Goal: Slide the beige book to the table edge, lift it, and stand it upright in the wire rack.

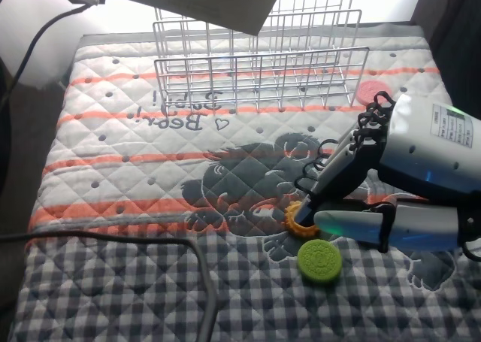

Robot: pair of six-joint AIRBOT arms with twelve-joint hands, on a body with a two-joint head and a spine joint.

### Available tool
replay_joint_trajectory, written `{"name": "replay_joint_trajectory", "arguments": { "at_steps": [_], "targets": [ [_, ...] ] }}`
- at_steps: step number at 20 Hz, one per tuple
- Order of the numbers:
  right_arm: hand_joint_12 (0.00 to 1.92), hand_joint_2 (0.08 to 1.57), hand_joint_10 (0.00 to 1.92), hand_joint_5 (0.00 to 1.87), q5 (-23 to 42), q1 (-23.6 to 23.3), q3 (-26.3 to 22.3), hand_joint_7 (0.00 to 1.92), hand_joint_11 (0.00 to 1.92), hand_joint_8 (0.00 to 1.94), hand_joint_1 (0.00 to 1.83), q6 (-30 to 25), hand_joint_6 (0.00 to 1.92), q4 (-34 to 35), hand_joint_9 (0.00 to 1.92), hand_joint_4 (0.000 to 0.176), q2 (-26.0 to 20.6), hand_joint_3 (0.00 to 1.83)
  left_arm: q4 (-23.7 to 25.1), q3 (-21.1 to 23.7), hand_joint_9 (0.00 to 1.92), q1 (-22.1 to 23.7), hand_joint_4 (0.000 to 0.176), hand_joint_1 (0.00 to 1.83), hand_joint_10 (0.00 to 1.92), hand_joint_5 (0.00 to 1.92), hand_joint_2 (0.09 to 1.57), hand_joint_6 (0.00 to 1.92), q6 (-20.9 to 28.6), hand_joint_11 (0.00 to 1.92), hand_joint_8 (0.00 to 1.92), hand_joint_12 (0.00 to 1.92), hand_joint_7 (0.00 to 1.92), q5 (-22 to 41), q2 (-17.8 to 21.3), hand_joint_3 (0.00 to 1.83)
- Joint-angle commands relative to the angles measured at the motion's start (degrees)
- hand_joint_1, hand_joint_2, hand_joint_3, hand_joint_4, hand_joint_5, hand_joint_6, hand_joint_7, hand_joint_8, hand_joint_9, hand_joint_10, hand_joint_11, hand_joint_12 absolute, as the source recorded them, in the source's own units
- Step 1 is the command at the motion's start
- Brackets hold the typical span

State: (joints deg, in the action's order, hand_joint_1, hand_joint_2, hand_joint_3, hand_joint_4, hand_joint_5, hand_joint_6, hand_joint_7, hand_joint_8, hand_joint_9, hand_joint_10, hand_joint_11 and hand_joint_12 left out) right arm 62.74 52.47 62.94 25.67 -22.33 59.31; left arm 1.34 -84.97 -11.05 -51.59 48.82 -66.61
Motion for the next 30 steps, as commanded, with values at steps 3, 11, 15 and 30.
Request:
{"name": "replay_joint_trajectory", "arguments": {
  "at_steps": [3,11,15,30],
  "targets": [
    [0.18,1.37,0.00,1.22,6.62,-0.21,-0.07,1.32,1.24,0.00,0.45,-0.27,0.00,1.87,1.36,0.000,0.41,0.00,-4.21,-0.06,1.54,-1.16,0.000,1.28,0.03,1.11,1.05,0.63,0.28,1.12,0.82,1.07,1.18,8.01,0.26,0.00],
    [0.15,1.38,0.00,1.21,6.62,-0.16,0.04,1.31,1.23,0.00,0.45,-0.28,0.00,2.09,1.36,0.000,0.81,0.00,-8.32,-1.31,1.48,-3.84,0.000,1.37,0.07,1.24,1.11,0.16,0.77,1.07,1.04,1.08,0.98,9.71,-1.22,0.00],
    [0.14,1.37,0.00,1.21,6.63,-0.09,0.04,1.32,1.25,0.00,0.48,-0.28,0.00,2.09,1.37,0.000,0.86,0.00,-8.35,-1.79,1.45,-3.84,0.000,1.38,0.05,1.29,1.11,0.03,1.09,1.08,1.01,0.96,0.99,9.81,-1.62,0.00],
    [0.13,1.37,0.00,1.19,6.72,-0.09,0.52,1.31,1.26,0.00,0.50,-0.28,0.00,2.05,1.37,0.000,1.83,0.00,-8.12,-3.93,1.51,-5.52,0.000,1.27,0.01,1.13,1.05,0.62,2.44,1.17,0.81,0.89,1.16,8.41,-4.28,0.00]
  ]
}}
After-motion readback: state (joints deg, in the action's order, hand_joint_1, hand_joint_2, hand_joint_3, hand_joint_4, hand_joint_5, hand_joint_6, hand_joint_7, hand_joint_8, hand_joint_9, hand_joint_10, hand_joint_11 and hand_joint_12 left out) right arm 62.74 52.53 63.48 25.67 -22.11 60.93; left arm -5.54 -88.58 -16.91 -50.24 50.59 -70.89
